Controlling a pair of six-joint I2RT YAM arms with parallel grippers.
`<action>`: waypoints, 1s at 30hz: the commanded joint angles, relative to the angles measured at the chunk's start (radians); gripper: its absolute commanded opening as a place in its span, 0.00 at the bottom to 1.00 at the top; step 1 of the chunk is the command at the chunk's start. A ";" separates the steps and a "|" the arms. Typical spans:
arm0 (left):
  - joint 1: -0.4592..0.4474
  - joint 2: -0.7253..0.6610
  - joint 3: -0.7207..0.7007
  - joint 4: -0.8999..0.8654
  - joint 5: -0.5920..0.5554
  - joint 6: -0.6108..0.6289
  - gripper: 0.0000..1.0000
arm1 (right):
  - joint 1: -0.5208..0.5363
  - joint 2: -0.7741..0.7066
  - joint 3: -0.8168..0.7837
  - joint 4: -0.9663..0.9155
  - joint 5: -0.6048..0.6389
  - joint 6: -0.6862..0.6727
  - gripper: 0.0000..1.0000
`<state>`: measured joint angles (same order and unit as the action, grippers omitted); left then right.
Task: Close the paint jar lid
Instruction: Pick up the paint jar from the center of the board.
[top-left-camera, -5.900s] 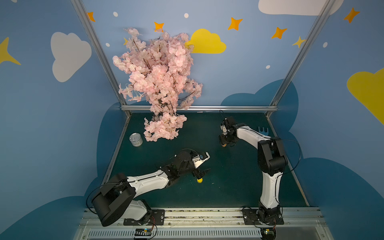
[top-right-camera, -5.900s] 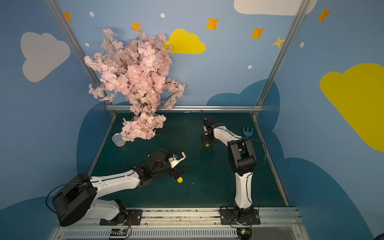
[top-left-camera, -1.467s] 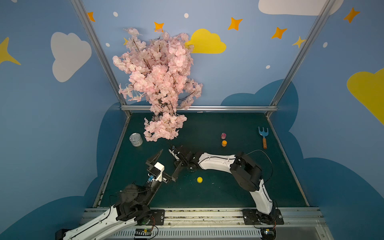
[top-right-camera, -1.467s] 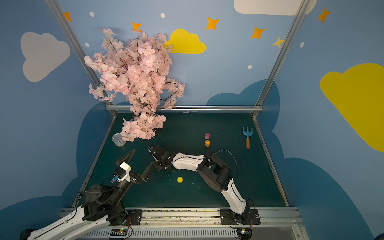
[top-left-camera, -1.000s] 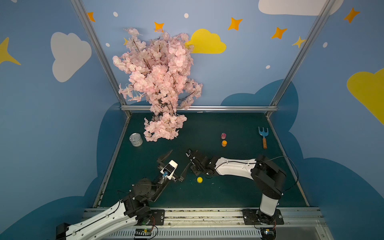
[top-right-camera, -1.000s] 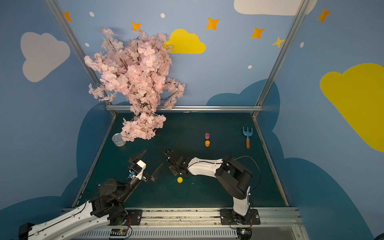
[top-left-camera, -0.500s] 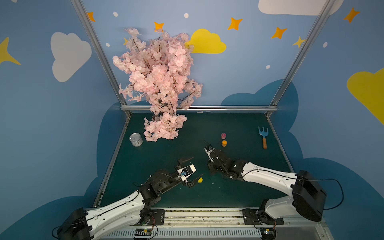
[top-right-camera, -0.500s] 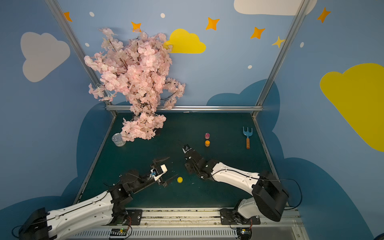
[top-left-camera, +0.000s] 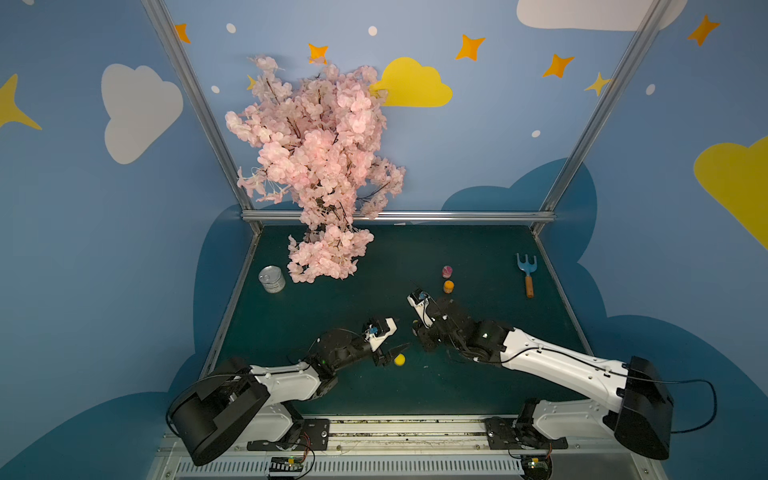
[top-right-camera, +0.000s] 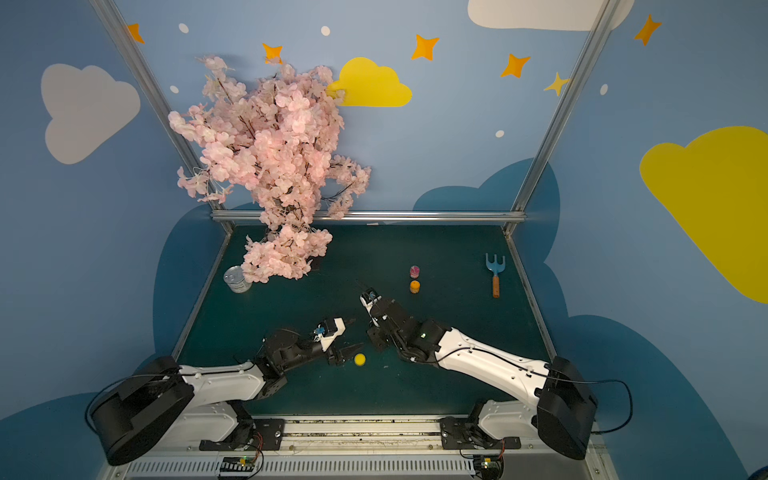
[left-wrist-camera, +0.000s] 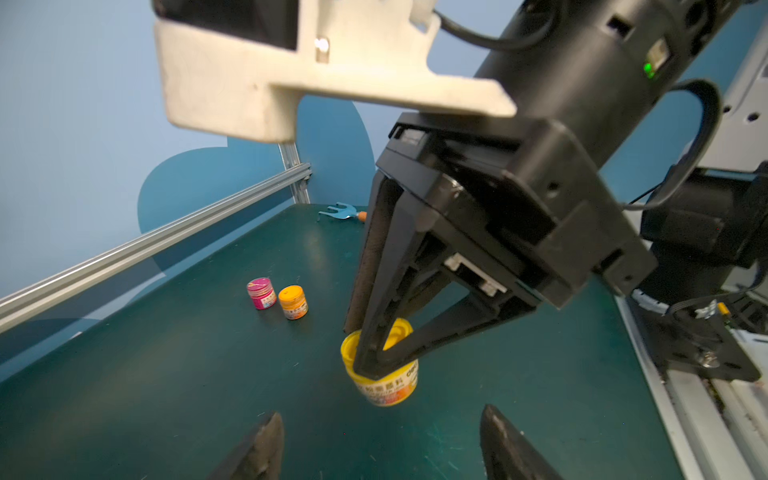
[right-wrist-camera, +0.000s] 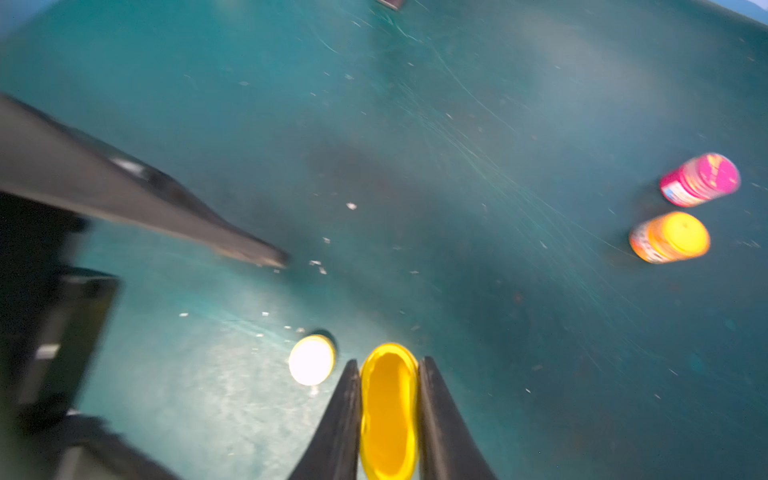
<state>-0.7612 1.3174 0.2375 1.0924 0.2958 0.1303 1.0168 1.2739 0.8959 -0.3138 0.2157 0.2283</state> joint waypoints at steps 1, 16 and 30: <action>0.007 0.019 0.020 0.103 0.010 -0.059 0.65 | 0.016 -0.042 0.031 -0.012 -0.016 0.011 0.20; 0.010 0.121 0.025 0.218 0.032 -0.101 0.65 | 0.054 -0.105 0.033 0.045 -0.017 0.005 0.19; 0.013 0.169 0.022 0.304 0.045 -0.132 0.58 | 0.083 -0.103 0.055 0.093 -0.055 0.019 0.19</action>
<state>-0.7525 1.4902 0.2451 1.3567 0.3237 0.0097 1.0912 1.1835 0.9180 -0.2539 0.1703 0.2329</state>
